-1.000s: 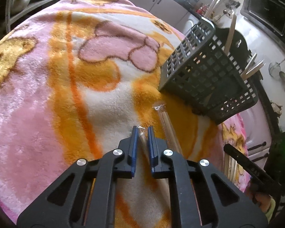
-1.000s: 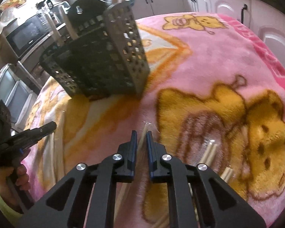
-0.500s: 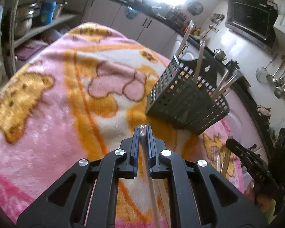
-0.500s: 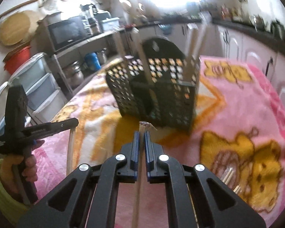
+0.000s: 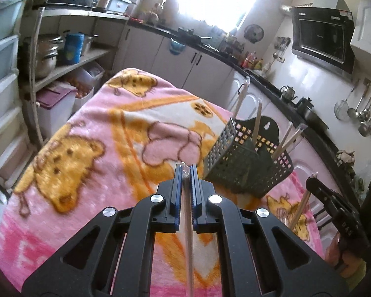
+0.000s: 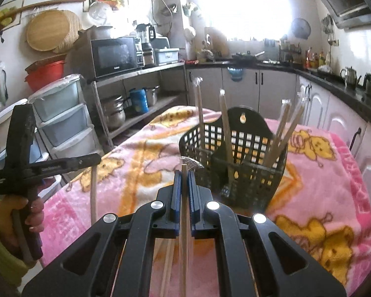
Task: Organize utensils
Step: 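Lift both held chopsticks and carry them over the green caddy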
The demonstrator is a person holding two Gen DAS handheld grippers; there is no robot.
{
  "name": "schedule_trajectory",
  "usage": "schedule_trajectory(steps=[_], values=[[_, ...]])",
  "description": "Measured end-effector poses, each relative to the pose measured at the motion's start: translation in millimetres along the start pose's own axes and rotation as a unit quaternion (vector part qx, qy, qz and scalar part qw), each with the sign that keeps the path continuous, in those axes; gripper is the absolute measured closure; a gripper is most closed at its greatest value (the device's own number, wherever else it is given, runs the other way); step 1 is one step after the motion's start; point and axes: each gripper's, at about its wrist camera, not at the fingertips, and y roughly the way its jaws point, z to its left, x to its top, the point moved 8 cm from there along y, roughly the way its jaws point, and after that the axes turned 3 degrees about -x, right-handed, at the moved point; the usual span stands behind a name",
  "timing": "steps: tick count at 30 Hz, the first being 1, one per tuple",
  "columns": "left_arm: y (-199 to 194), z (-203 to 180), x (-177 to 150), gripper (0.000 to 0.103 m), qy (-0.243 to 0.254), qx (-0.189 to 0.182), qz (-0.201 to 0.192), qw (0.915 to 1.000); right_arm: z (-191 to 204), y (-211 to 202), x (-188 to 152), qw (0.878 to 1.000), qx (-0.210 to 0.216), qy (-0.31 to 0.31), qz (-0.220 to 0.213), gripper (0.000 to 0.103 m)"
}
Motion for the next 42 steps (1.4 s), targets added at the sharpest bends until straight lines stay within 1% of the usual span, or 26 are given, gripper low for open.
schedule_trajectory(steps=[10, 20, 29, 39, 42], values=[[-12.5, -2.3, 29.5, 0.102, 0.013, 0.001, -0.021, 0.9997, -10.8, -8.5, 26.6, 0.999, -0.016, 0.013, -0.024, 0.097], [-17.6, -23.4, 62.0, 0.102, 0.032, -0.016, -0.036, 0.9987, -18.9, -18.4, 57.2, 0.998, -0.029, 0.018, -0.048, 0.097], [-11.5, -52.9, 88.2, 0.102, 0.053, -0.033, -0.042, 0.9972, -33.6, -28.6, 82.5, 0.996, -0.04, 0.017, -0.077, 0.097], [-1.2, -94.6, 125.9, 0.102, 0.08, -0.056, -0.064, 0.9932, -54.7, -33.5, 116.3, 0.993, -0.059, 0.016, -0.103, 0.097], [4.8, -104.2, 137.1, 0.102, 0.08, -0.063, -0.069, 0.9925, -61.0, -34.8, 125.6, 0.991, -0.066, 0.015, -0.112, 0.097]])
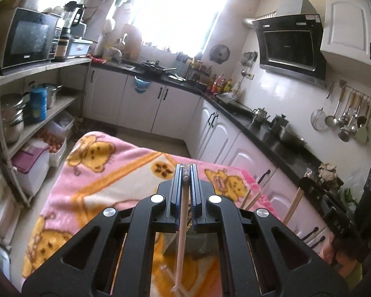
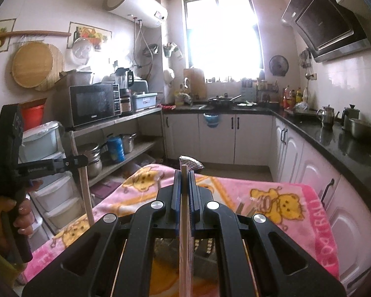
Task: Organize utensils
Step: 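Lift both held chopsticks and carry them over the green caddy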
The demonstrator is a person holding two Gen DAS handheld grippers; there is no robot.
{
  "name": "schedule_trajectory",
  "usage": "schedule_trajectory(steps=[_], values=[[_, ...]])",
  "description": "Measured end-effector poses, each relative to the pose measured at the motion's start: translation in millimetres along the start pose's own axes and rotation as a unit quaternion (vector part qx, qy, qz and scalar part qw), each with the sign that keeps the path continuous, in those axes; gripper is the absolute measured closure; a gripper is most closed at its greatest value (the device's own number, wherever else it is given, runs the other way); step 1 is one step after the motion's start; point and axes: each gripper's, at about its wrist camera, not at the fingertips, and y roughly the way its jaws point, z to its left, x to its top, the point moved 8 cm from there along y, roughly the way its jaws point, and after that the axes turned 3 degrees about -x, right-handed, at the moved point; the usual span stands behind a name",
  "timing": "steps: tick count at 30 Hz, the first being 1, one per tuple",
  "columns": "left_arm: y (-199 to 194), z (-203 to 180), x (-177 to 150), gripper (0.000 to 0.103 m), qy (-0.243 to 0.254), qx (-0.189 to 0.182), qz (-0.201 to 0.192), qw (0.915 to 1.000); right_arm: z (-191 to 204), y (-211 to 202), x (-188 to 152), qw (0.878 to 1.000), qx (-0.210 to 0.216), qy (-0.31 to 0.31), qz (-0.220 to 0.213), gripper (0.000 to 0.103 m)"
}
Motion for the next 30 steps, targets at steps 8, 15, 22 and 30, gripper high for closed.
schedule_trajectory(steps=[8, 15, 22, 30], values=[[21.0, -13.2, 29.0, 0.102, 0.005, -0.006, -0.026, 0.9996, -15.8, 8.5, 23.7, 1.0, -0.012, 0.005, -0.026, 0.097], [43.5, -19.0, 35.5, 0.102, 0.007, -0.005, -0.035, 0.9993, -24.7, 27.8, 29.7, 0.999, -0.027, 0.001, -0.04, 0.097], [64.5, -21.2, 26.5, 0.102, 0.012, -0.006, -0.046, 0.9989, -28.7, 52.9, 23.7, 0.998, -0.037, -0.012, -0.043, 0.097], [83.9, -21.5, 13.2, 0.102, 0.024, 0.0, -0.045, 0.9987, -29.6, 76.0, 1.0, 0.998, -0.049, -0.028, -0.022, 0.097]])
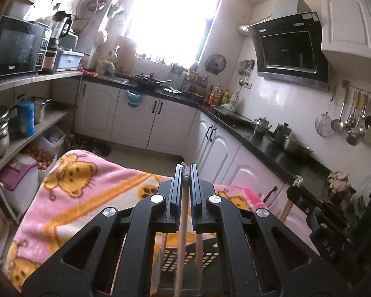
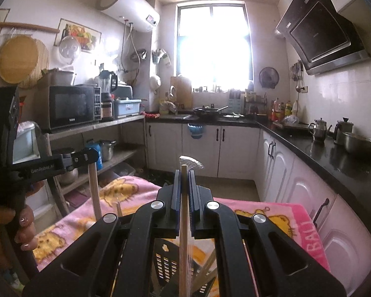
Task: Organize utensils
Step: 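Lift both held chopsticks and carry them over the green caddy, then lower both chopsticks into the caddy and open both tools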
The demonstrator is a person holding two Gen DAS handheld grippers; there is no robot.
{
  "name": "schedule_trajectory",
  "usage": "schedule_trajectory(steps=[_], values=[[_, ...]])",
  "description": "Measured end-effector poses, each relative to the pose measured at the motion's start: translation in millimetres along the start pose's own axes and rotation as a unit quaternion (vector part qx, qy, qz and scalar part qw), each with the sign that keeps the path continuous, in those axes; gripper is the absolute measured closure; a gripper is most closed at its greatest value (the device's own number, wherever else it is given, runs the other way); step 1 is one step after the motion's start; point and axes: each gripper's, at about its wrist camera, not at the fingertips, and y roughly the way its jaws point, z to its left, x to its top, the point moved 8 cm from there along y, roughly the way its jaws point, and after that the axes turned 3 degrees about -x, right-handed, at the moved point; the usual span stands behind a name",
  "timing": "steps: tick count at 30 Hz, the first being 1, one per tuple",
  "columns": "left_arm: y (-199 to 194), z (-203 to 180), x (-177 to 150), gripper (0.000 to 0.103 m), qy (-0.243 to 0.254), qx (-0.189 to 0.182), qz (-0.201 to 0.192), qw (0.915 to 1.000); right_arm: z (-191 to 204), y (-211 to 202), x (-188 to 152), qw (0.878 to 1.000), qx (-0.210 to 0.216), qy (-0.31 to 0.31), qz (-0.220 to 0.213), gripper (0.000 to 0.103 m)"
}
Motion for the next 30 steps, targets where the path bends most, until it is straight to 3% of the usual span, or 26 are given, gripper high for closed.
schedule_trajectory(steps=[6, 16, 30], values=[[9.3, 4.5, -5.6, 0.102, -0.019, -0.01, 0.003, 0.9998, -1.4, 9.1, -19.4, 1.0, -0.003, -0.008, 0.016, 0.097], [9.6, -13.2, 21.4, 0.102, 0.003, -0.022, -0.02, 0.9996, -14.3, 14.4, -36.2, 0.999, -0.009, 0.007, 0.03, 0.097], [43.3, 18.9, -32.5, 0.101, -0.006, 0.011, 0.029, 0.9995, -14.6, 30.6, -66.3, 0.998, -0.004, 0.009, 0.064, 0.097]])
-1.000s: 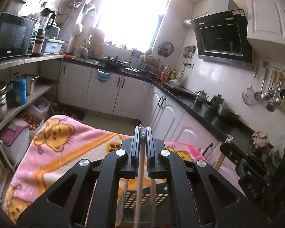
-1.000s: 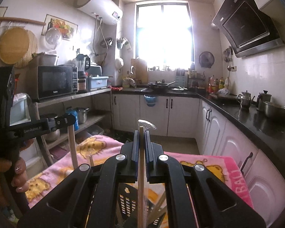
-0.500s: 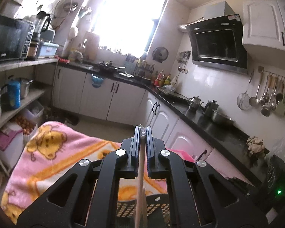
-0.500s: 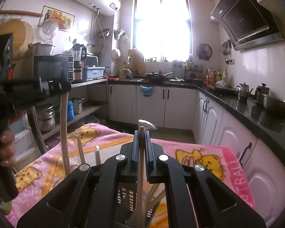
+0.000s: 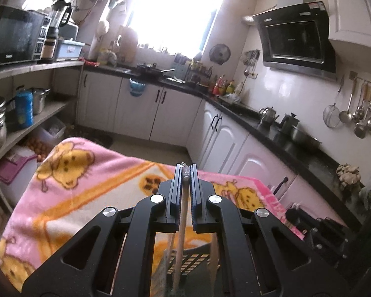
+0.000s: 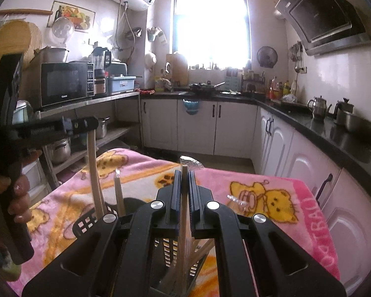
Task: Organize utensils
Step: 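Lower both chopsticks into the caddy and open both tools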
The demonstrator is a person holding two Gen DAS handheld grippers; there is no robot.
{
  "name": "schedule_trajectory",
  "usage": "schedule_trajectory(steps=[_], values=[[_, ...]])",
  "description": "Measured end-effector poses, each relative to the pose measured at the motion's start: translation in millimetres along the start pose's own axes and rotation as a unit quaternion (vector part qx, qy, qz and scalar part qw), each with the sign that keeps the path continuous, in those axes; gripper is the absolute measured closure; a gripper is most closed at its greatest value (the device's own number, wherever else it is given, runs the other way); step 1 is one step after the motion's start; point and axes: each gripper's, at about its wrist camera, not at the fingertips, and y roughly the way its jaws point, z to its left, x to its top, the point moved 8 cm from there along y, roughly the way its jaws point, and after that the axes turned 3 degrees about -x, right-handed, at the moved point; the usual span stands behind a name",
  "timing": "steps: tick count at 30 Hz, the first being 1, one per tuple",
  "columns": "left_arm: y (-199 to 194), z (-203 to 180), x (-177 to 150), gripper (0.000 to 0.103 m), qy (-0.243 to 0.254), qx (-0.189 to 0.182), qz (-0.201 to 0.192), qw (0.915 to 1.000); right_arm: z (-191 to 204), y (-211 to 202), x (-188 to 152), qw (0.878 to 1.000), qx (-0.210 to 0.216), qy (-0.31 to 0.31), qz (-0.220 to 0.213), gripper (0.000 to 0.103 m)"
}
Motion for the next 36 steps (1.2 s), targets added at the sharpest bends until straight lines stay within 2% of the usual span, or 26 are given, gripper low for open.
schedule_trajectory(steps=[9, 12, 14, 15, 17, 22, 30, 36], values=[[-2.9, 13.7, -22.8, 0.1, -0.004, 0.011, 0.023, 0.9997, -6.6, -1.0, -12.1, 0.999, 0.009, 0.034, 0.023, 0.097], [-6.1, 16.1, -26.2, 0.088, -0.005, 0.013, 0.03, 0.9995, -9.1, -3.6, -15.5, 0.998, 0.012, 0.043, 0.032, 0.096], [-9.4, 15.5, -28.7, 0.079, -0.002, 0.013, 0.034, 0.9993, -11.1, -5.4, -17.4, 0.998, 0.014, 0.049, 0.037, 0.089], [-11.3, 15.6, -30.3, 0.079, 0.0, 0.014, 0.036, 0.9993, -12.2, -7.2, -18.5, 0.998, 0.015, 0.053, 0.04, 0.087], [-14.9, 14.5, -33.5, 0.075, 0.0, 0.014, 0.042, 0.999, -14.3, -10.5, -19.8, 0.998, 0.013, 0.055, 0.041, 0.077], [-25.1, 8.0, -42.2, 0.063, 0.001, 0.005, 0.048, 0.9988, -19.4, -22.3, -21.7, 0.997, 0.008, 0.06, 0.04, 0.063], [-45.2, -1.1, -63.5, 0.05, 0.007, -0.003, 0.063, 0.998, -17.8, -39.9, -29.2, 0.997, 0.007, 0.057, 0.046, 0.058], [-60.9, -6.7, -78.7, 0.034, 0.02, -0.002, 0.068, 0.9975, -11.5, -51.7, -39.7, 0.997, 0.011, 0.056, 0.053, 0.054]])
